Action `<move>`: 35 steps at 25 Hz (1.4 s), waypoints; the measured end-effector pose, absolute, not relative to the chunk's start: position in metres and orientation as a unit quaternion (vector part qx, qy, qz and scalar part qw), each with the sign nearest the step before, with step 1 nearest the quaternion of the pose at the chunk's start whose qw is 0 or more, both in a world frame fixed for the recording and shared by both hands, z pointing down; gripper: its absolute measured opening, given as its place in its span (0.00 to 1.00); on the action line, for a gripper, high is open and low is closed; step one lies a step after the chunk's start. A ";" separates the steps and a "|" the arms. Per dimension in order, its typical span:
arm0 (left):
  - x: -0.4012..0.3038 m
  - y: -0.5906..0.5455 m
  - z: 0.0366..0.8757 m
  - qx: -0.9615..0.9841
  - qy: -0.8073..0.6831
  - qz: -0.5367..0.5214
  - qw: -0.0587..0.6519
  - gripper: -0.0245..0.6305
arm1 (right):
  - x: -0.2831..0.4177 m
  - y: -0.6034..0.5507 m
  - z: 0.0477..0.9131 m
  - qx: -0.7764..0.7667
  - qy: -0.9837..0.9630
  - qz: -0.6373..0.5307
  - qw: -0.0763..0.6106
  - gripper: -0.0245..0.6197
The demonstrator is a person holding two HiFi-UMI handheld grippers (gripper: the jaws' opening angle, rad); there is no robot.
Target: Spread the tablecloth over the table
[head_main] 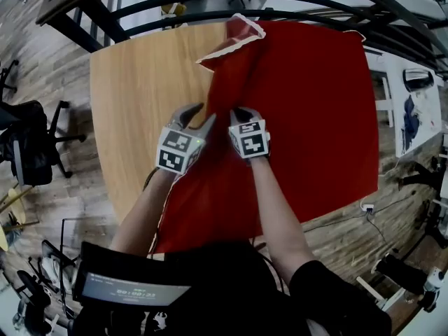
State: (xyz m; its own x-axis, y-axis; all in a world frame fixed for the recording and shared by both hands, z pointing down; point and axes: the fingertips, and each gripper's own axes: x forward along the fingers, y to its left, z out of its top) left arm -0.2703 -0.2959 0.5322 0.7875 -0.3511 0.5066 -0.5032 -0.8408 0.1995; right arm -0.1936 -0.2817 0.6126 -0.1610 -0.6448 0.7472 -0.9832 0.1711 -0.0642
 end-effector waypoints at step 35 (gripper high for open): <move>-0.469 -0.661 0.534 0.789 -0.423 0.443 -0.051 0.11 | -0.321 -0.385 0.556 0.495 -0.819 0.226 0.184 0.14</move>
